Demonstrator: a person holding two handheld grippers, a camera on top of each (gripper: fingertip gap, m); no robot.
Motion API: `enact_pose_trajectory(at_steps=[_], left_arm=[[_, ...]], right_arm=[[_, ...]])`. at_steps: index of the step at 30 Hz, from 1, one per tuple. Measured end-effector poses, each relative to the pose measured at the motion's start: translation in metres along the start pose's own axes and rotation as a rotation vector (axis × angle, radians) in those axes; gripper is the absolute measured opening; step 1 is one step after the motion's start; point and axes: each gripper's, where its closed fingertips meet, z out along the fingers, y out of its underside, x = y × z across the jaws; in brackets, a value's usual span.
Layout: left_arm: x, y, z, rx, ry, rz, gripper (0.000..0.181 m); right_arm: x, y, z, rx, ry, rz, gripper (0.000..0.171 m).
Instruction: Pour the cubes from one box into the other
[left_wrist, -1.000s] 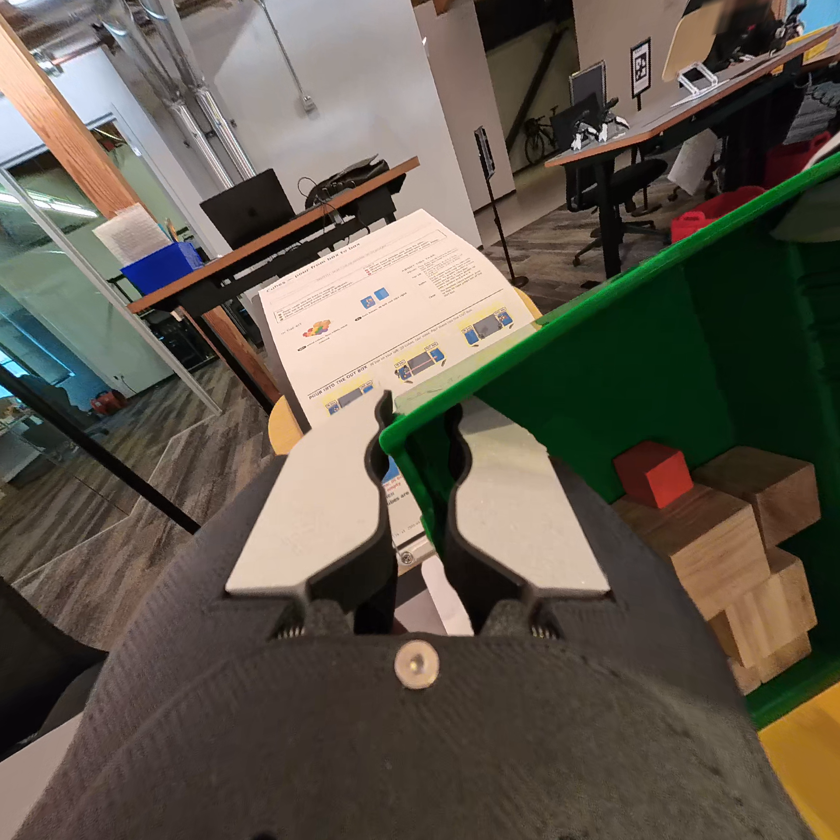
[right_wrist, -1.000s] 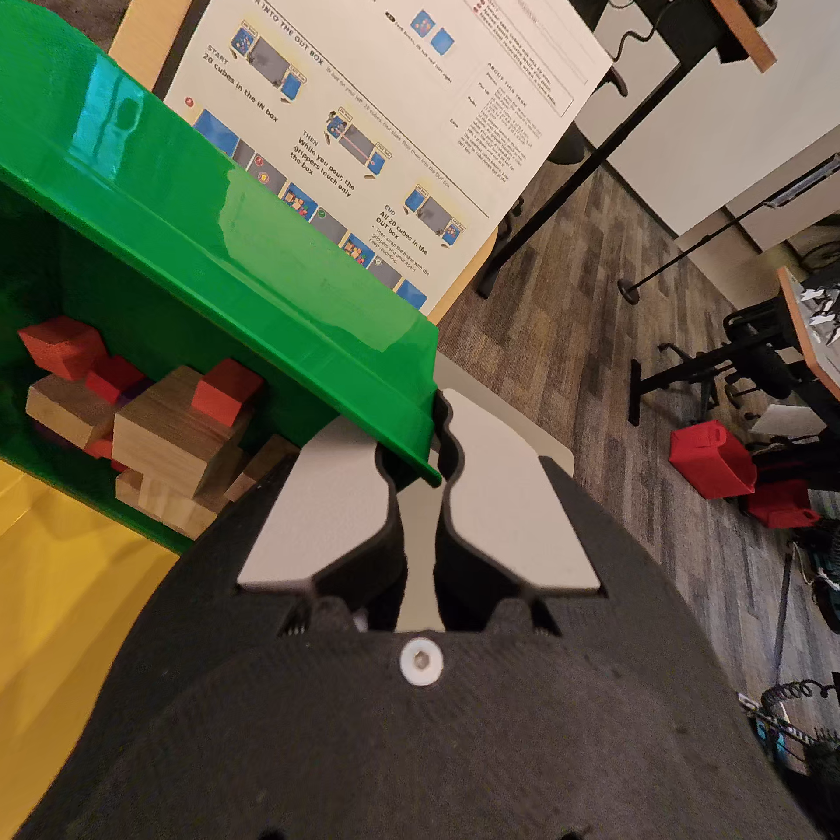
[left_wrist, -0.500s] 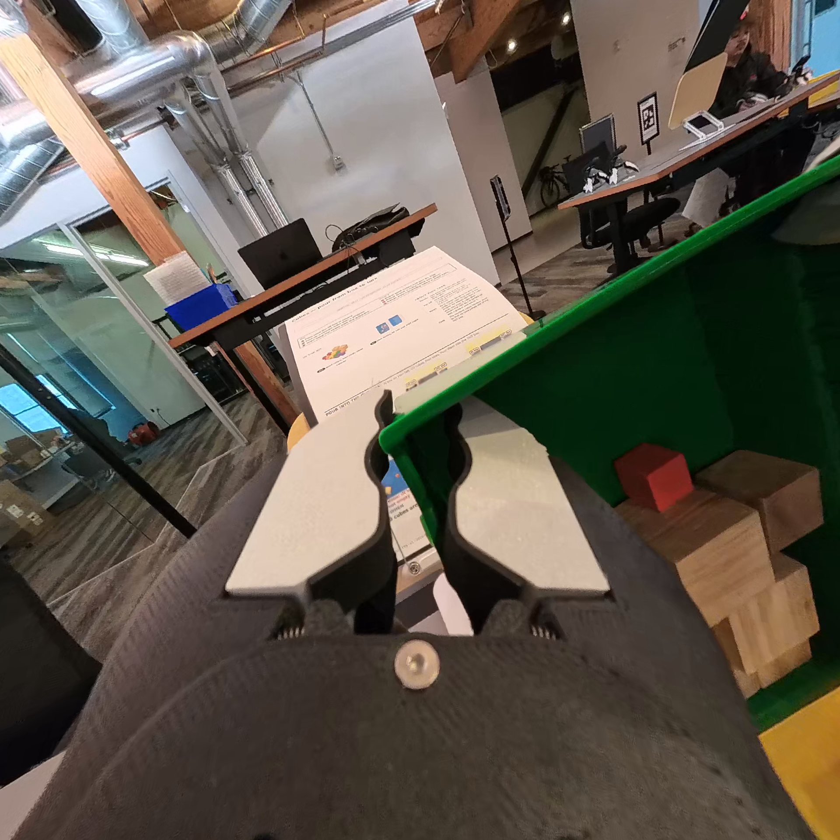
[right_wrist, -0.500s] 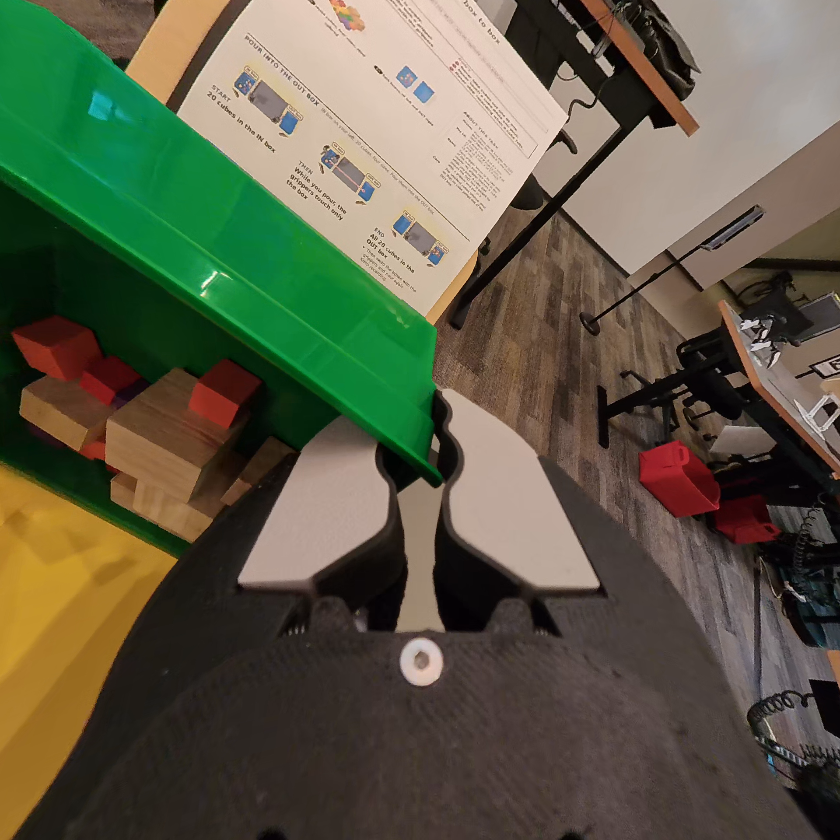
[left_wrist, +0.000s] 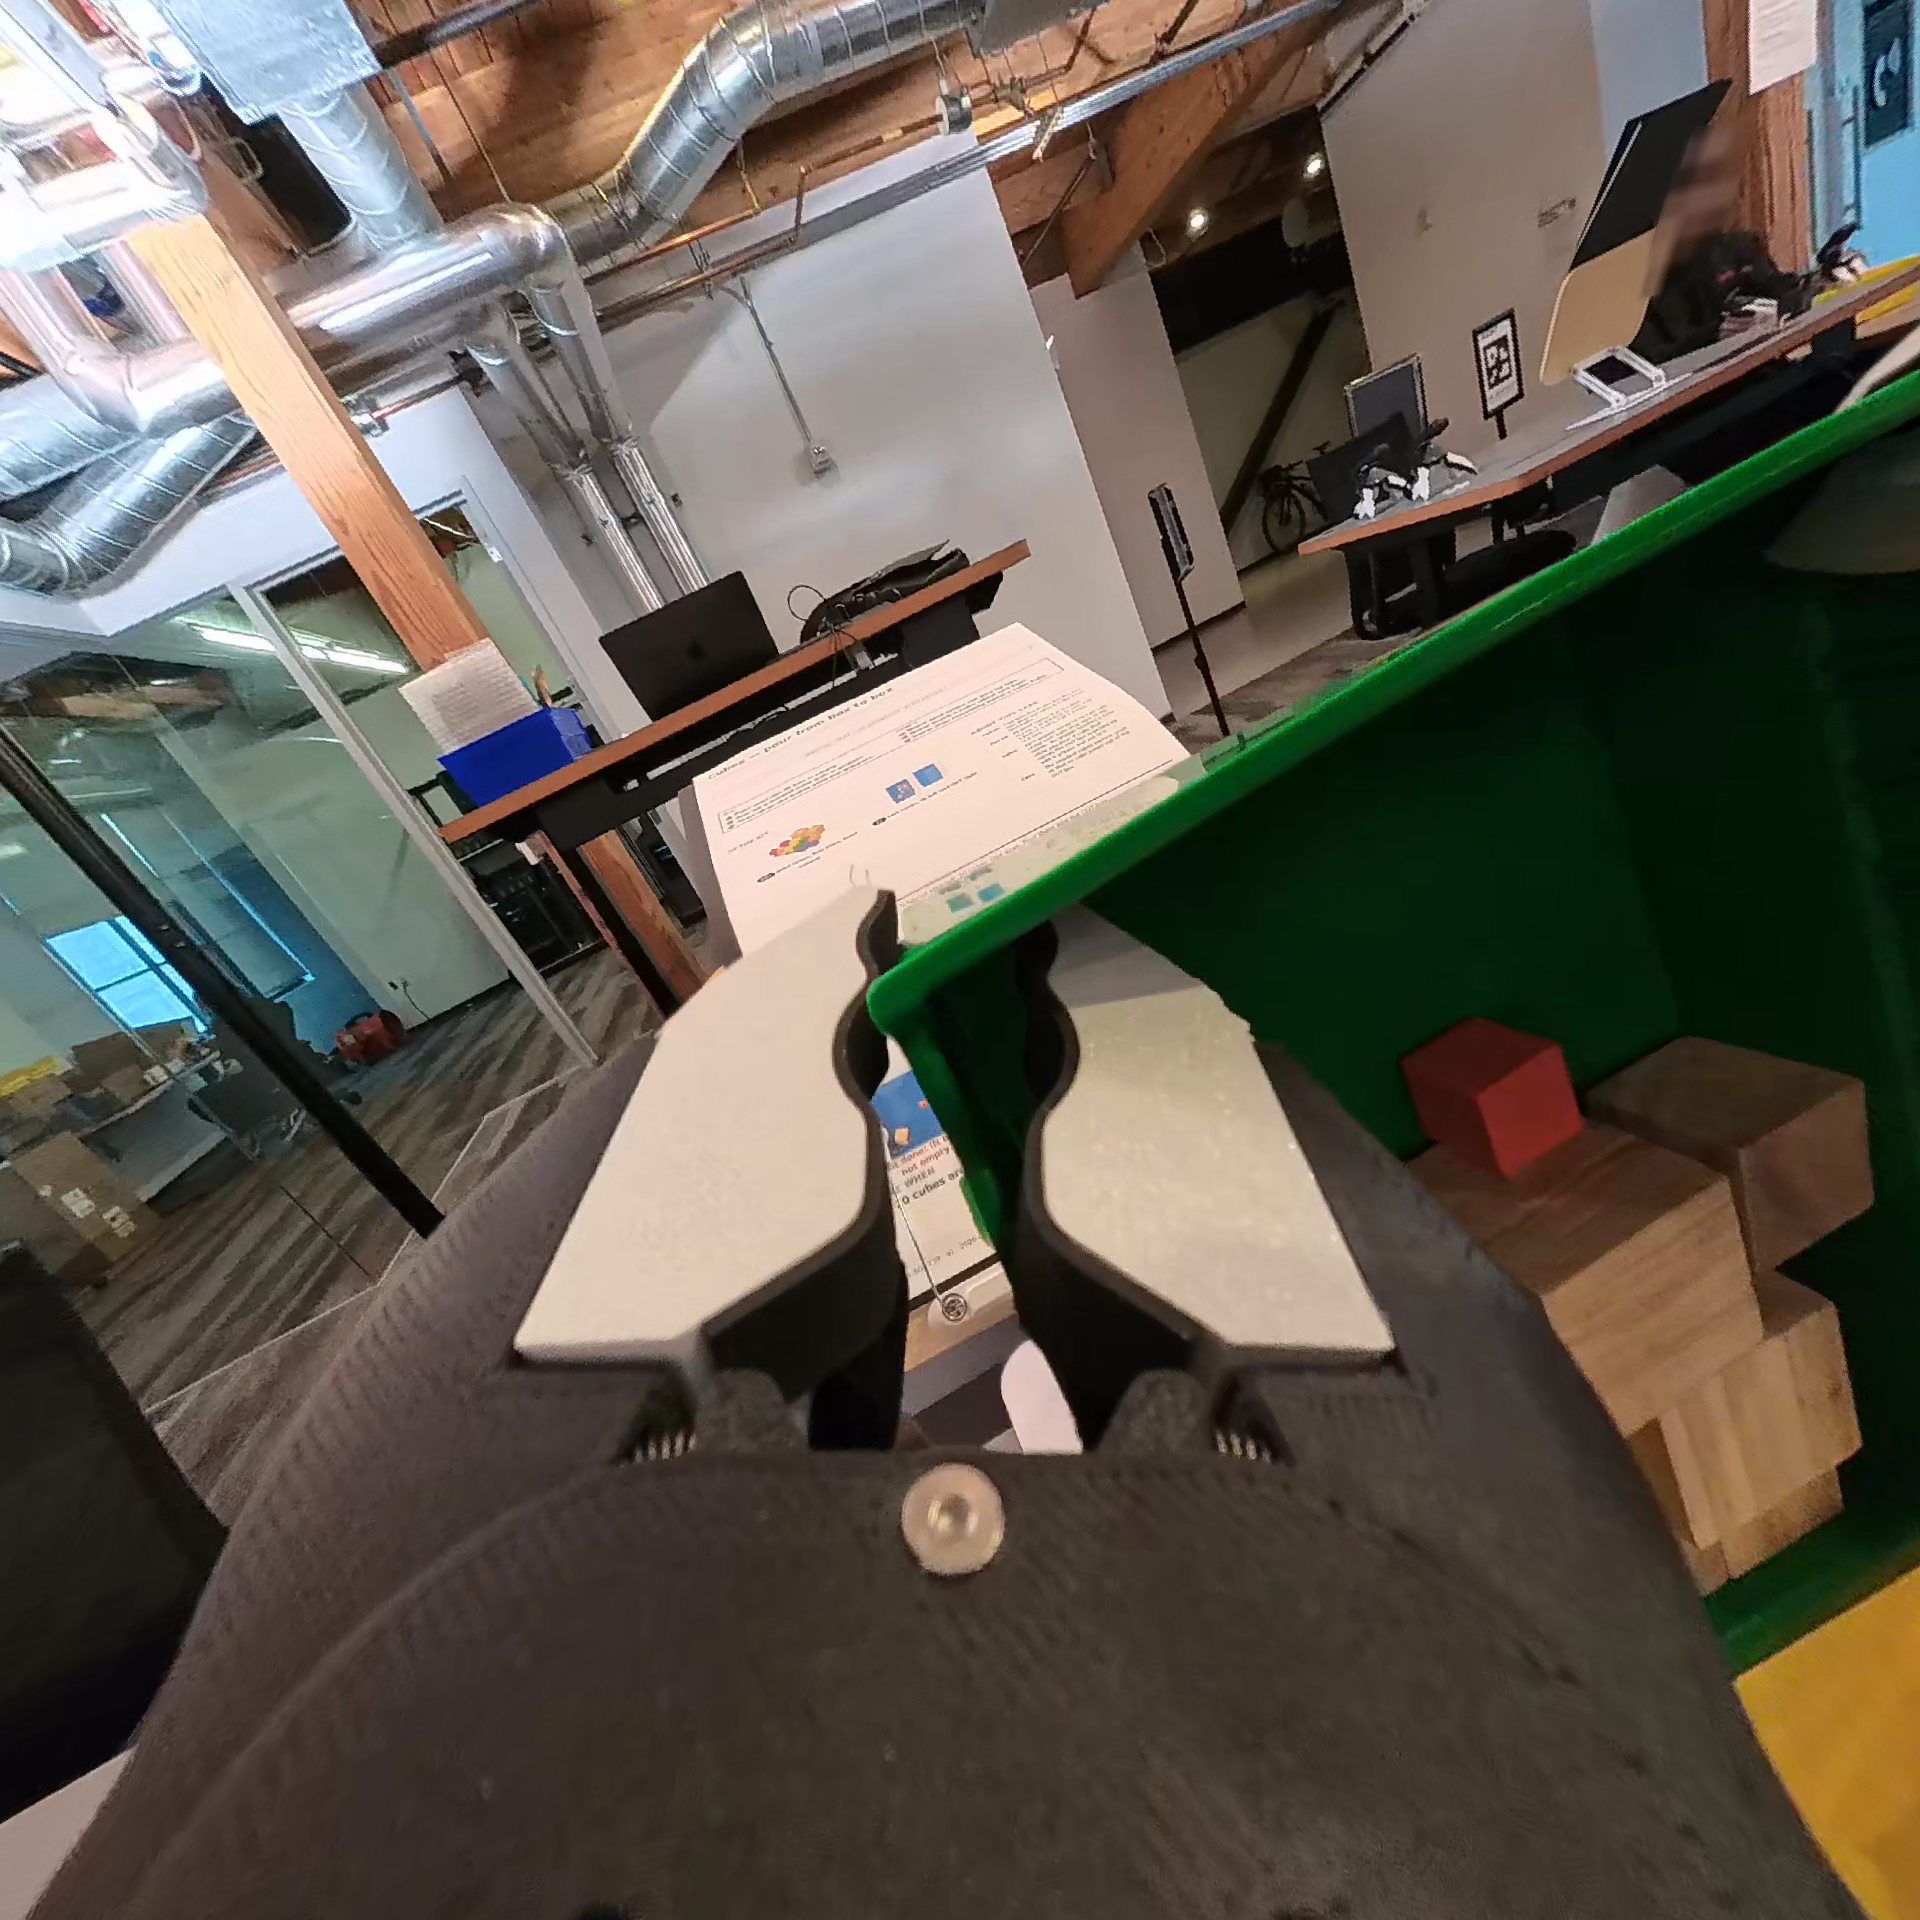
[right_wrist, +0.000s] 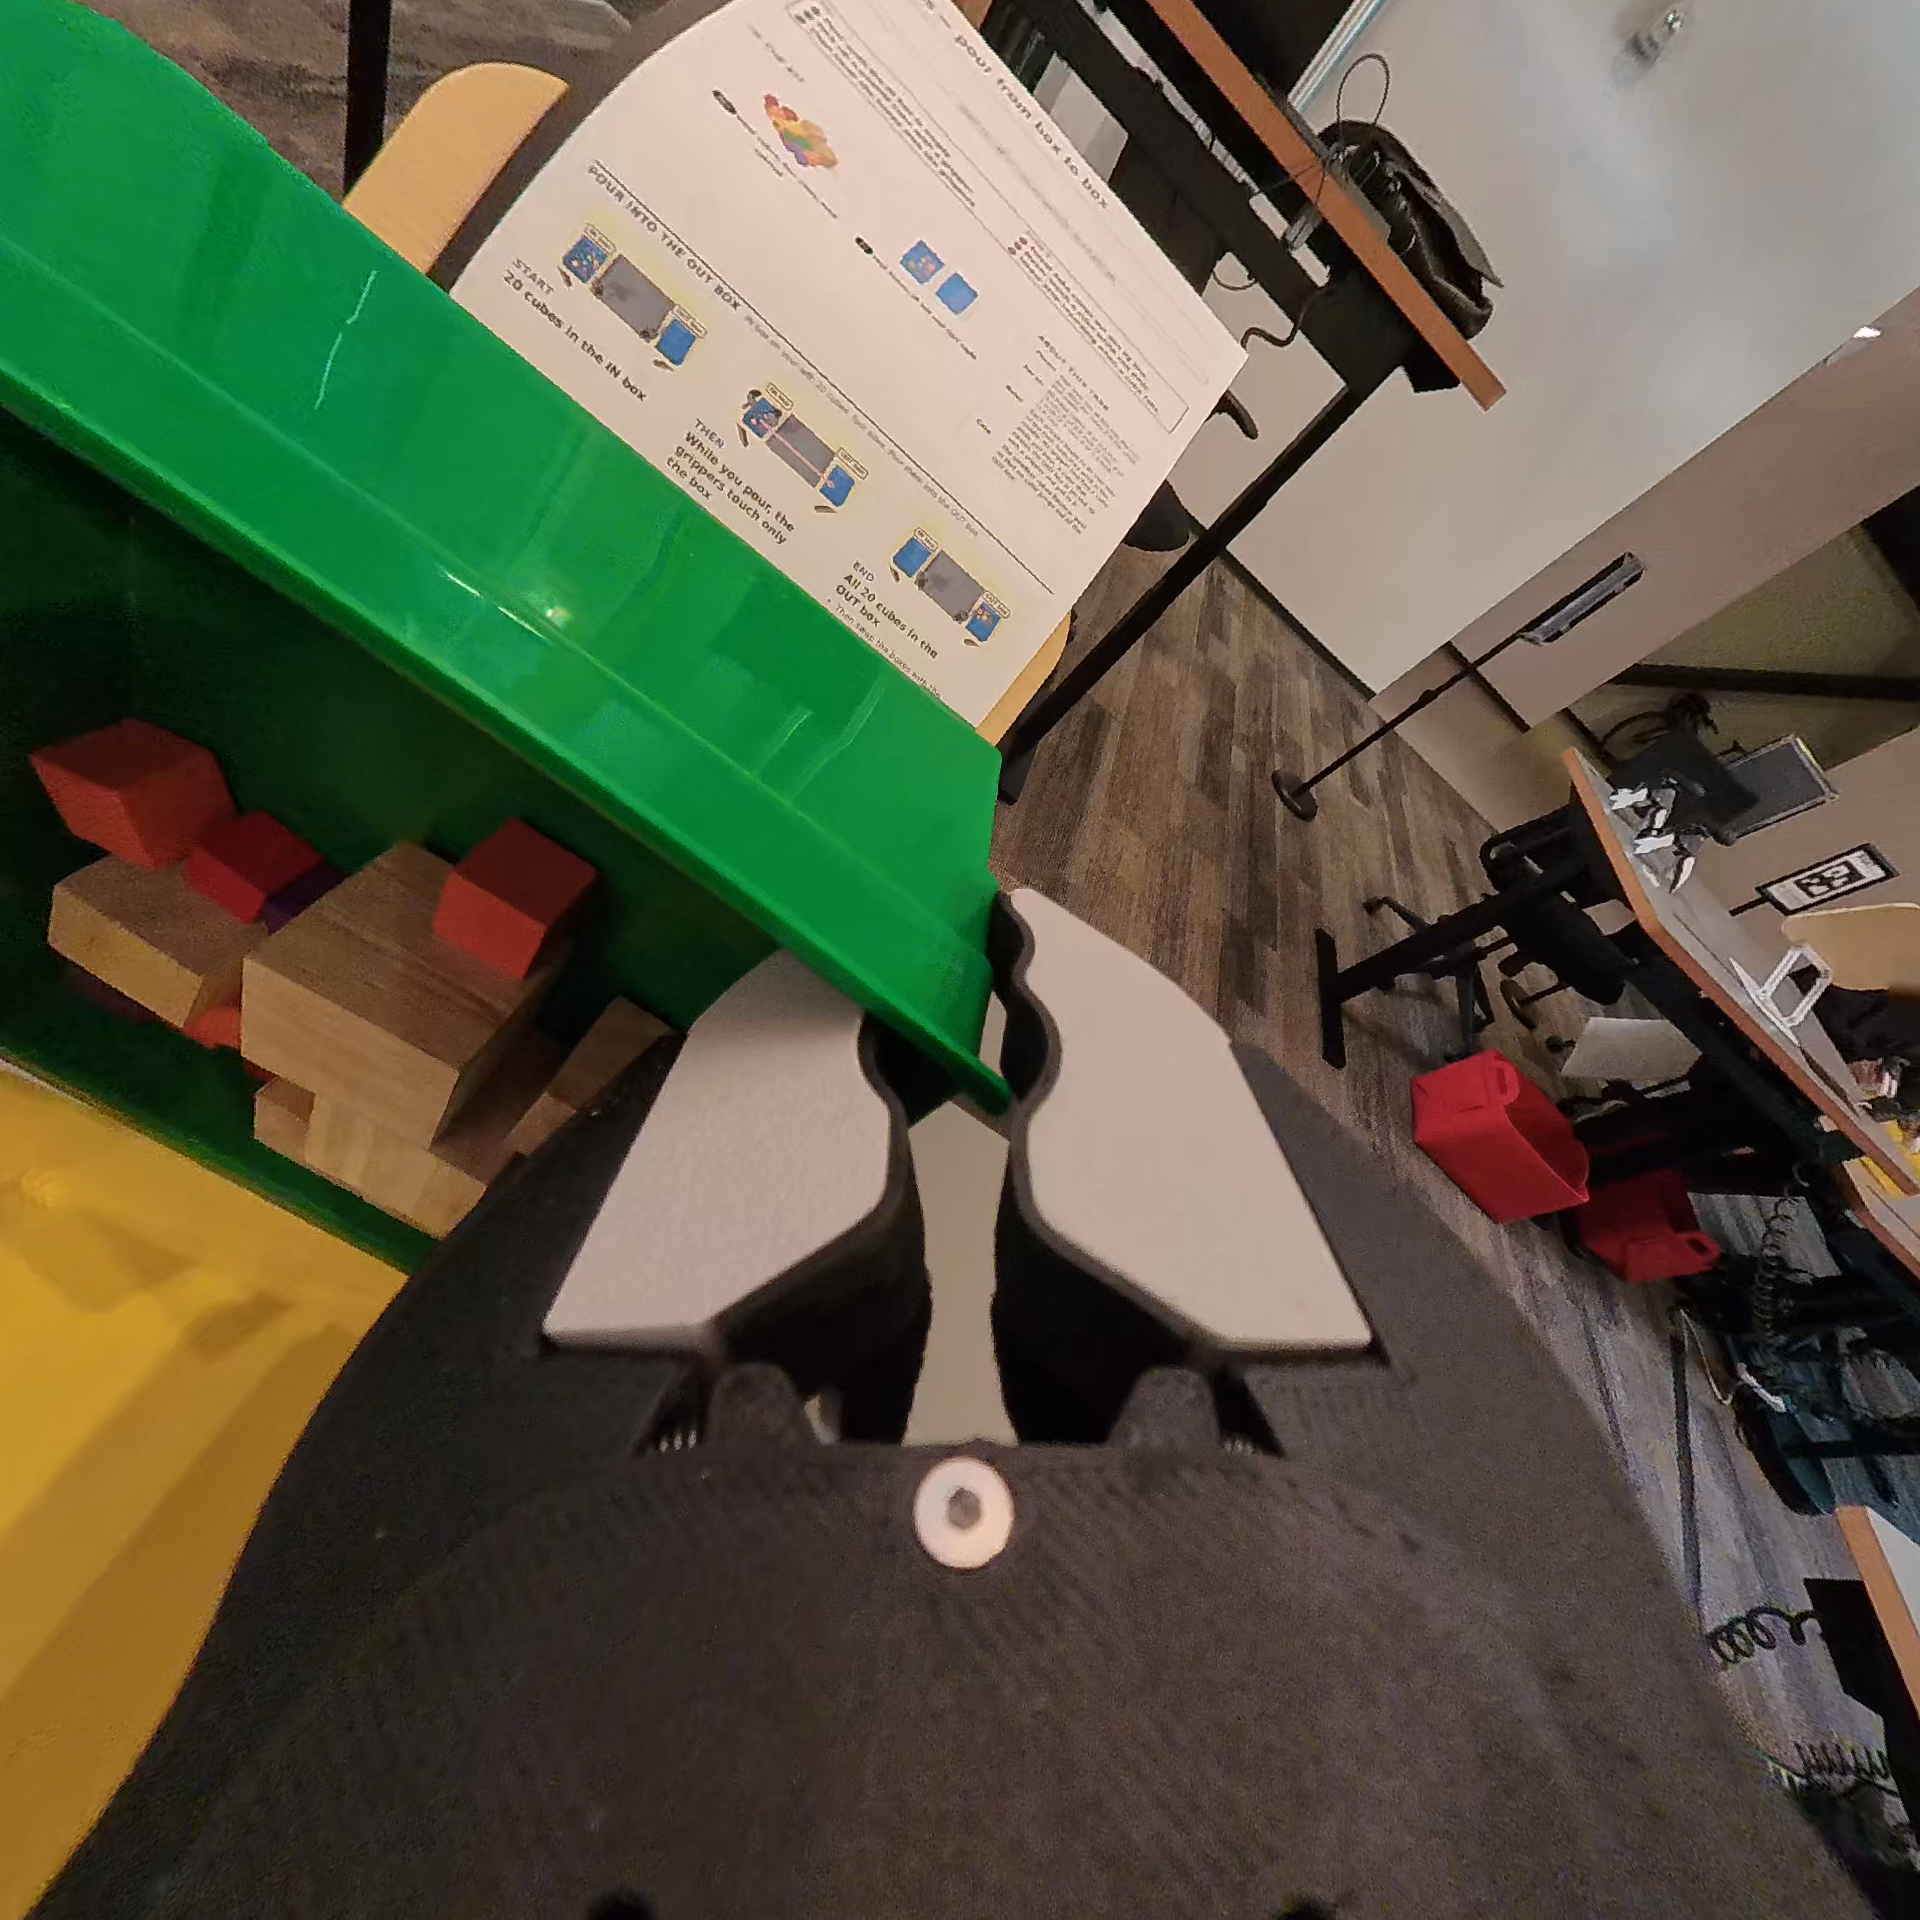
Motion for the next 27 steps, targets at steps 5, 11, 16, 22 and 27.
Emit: enact_pose_trajectory(at_steps=[5, 11, 16, 22, 27], left_arm=[[0.001, -0.003, -0.008, 0.025, -0.013, 0.007, 0.022], [0.004, -0.008, -0.016, 0.039, -0.02, 0.027, 0.022], [0.005, -0.01, -0.021, 0.055, -0.029, 0.033, 0.022], [0.006, -0.01, -0.025, 0.069, -0.035, 0.04, 0.022], [0.007, -0.012, -0.03, 0.093, -0.042, 0.042, 0.022]], right_arm=[[-0.003, 0.001, -0.008, 0.024, 0.007, -0.003, 0.007], [-0.004, 0.004, -0.016, 0.05, 0.0, 0.019, 0.009], [-0.005, 0.005, -0.021, 0.061, 0.018, 0.013, 0.008], [-0.007, 0.005, -0.025, 0.074, 0.029, 0.005, 0.007], [-0.009, 0.006, -0.03, 0.091, 0.04, 0.002, 0.008]])
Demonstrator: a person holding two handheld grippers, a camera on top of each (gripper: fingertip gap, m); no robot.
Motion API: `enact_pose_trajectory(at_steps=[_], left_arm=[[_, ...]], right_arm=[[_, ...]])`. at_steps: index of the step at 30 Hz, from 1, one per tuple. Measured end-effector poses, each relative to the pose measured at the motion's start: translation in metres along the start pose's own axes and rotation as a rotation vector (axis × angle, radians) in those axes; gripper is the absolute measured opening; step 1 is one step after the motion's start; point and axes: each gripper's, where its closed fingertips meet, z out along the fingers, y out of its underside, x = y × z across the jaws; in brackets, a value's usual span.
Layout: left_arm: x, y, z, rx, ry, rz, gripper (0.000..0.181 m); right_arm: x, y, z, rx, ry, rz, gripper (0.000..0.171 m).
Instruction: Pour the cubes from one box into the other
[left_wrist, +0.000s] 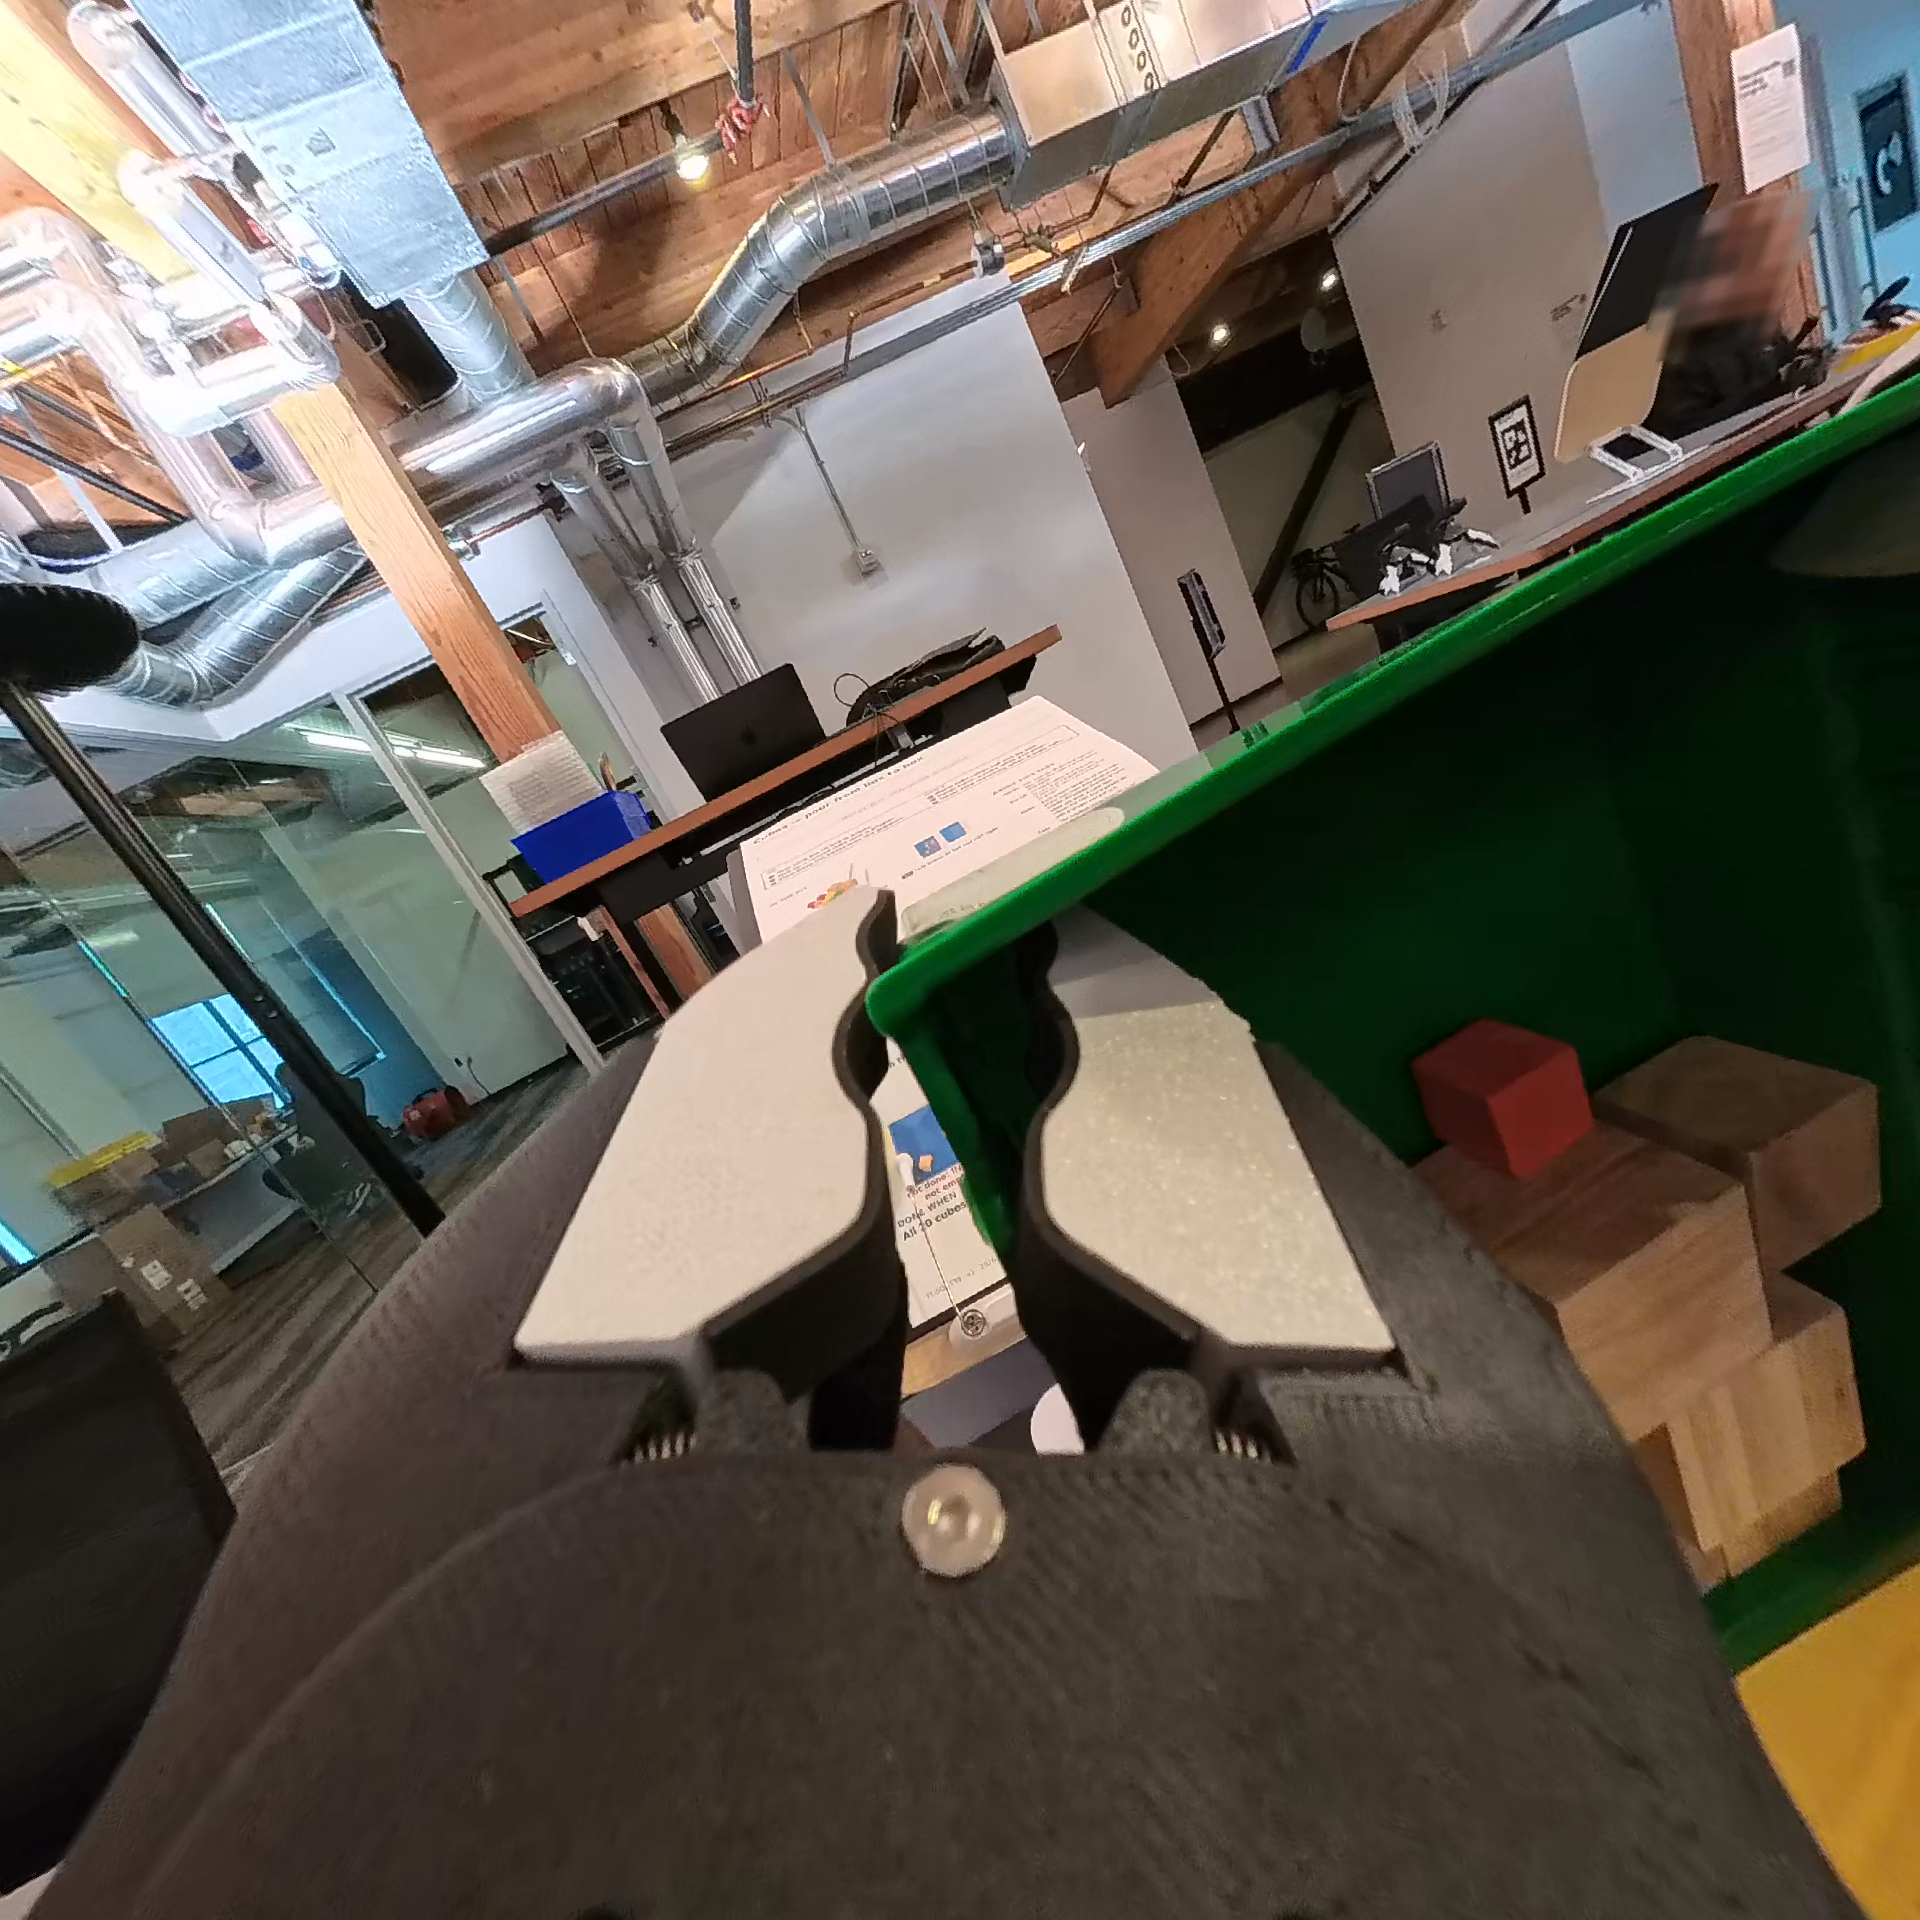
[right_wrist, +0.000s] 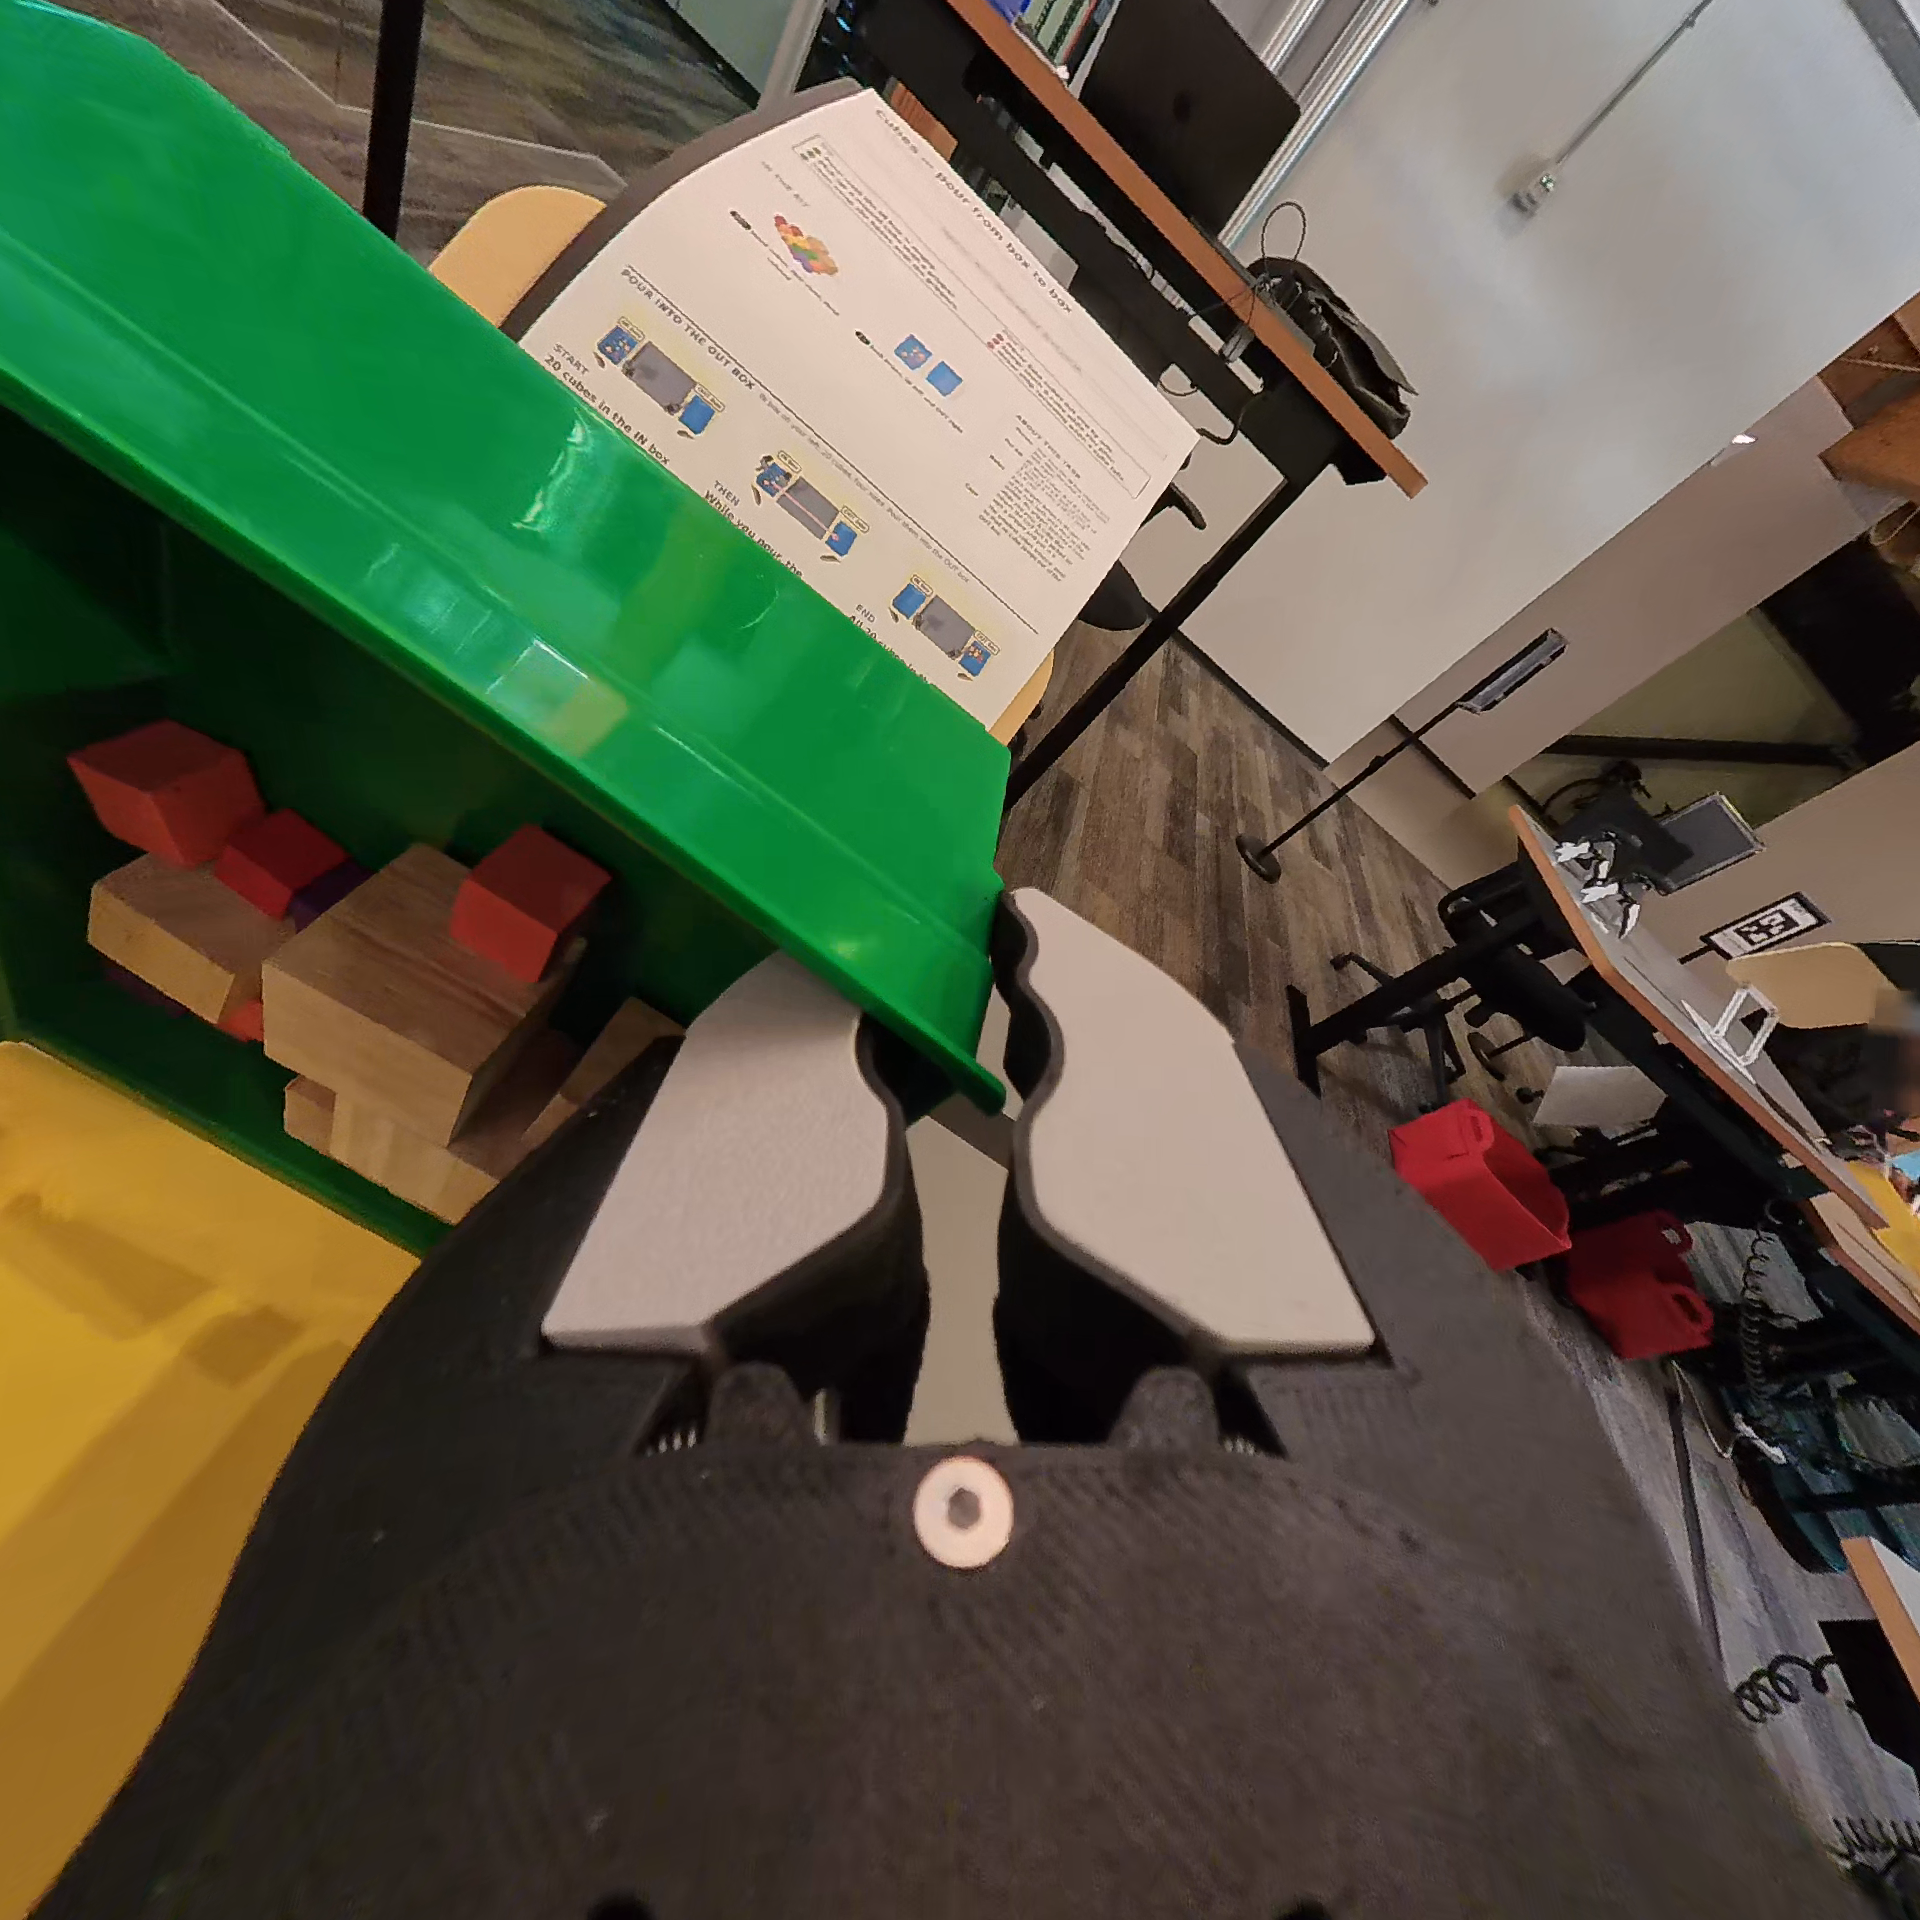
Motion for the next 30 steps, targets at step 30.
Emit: enact_pose_trajectory(at_steps=[30], left_arm=[[0.006, -0.014, -0.032, 0.117, -0.066, 0.039, 0.022]], right_arm=[[-0.009, 0.004, -0.031, 0.101, 0.067, -0.009, 0.008]])
